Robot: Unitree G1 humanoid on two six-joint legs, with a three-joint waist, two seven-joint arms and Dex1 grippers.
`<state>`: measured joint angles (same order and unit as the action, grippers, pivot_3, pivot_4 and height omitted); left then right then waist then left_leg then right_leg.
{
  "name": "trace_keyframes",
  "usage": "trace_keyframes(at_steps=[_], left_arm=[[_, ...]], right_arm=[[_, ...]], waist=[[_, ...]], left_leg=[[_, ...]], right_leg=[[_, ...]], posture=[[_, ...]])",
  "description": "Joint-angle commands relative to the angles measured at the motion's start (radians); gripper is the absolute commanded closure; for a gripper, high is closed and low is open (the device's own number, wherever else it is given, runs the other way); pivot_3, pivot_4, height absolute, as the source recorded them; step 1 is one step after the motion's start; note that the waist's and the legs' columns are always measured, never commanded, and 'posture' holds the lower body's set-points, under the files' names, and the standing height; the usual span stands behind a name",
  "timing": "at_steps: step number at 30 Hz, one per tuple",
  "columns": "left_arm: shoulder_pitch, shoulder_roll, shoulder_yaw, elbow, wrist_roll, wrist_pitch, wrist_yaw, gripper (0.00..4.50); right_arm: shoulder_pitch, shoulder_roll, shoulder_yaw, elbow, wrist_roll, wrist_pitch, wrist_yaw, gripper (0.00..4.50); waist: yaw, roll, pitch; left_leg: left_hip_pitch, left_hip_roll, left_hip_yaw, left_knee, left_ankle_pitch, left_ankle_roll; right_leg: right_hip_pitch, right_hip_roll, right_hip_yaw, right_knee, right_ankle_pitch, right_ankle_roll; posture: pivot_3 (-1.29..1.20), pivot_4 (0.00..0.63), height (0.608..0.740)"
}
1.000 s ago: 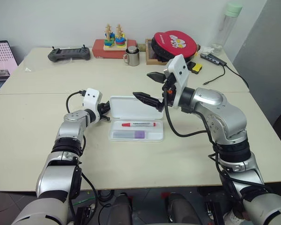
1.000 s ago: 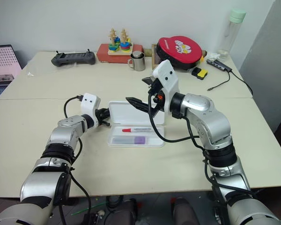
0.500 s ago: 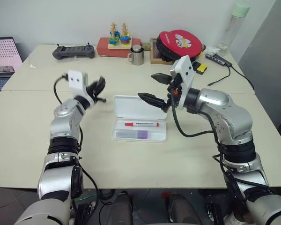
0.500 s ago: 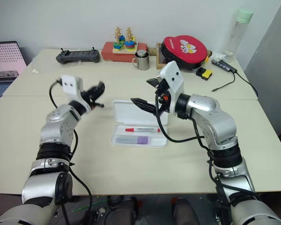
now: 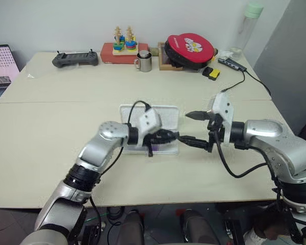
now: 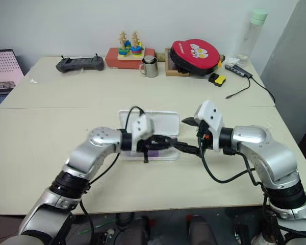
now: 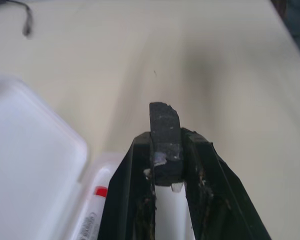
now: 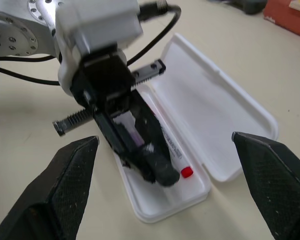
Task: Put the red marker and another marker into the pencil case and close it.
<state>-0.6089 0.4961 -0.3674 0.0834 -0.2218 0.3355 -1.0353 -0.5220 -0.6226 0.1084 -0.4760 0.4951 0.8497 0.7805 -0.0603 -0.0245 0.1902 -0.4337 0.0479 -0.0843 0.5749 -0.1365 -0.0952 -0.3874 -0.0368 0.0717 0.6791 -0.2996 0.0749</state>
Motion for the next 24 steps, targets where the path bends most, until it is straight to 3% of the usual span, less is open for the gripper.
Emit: trace_keyframes(at_steps=[1, 9, 24], left_arm=[[-0.035, -0.020, -0.017, 0.065, 0.061, -0.062, -0.010, 4.04], [-0.073, -0.037, -0.011, 0.155, 0.104, -0.119, -0.054, 4.04], [-0.055, -0.037, 0.008, 0.090, 0.087, -0.056, -0.101, 4.04]], right_arm=[[0.008, 0.001, -0.005, -0.063, 0.003, 0.007, -0.035, 0.00], [0.065, 0.004, -0.007, -0.088, 0.006, 0.019, -0.072, 0.00], [0.059, 0.016, -0.002, -0.079, 0.008, 0.011, -0.087, 0.00]], waist=[[0.003, 0.000, 0.000], [0.011, 0.000, 0.000], [0.010, 0.000, 0.000]], left_leg=[[0.000, 0.000, 0.000, 0.000, 0.000, 0.000], [-0.002, 0.000, 0.000, -0.001, 0.000, 0.000], [-0.002, 0.000, 0.000, -0.001, 0.000, 0.000]], right_leg=[[0.000, 0.000, 0.000, 0.000, 0.000, 0.000], [0.000, 0.000, -0.001, -0.001, 0.001, 0.003], [0.000, 0.000, -0.001, 0.000, 0.001, 0.004]], posture=[[0.00, 0.150, 0.740], [0.00, 0.150, 0.740], [0.00, 0.150, 0.740]])
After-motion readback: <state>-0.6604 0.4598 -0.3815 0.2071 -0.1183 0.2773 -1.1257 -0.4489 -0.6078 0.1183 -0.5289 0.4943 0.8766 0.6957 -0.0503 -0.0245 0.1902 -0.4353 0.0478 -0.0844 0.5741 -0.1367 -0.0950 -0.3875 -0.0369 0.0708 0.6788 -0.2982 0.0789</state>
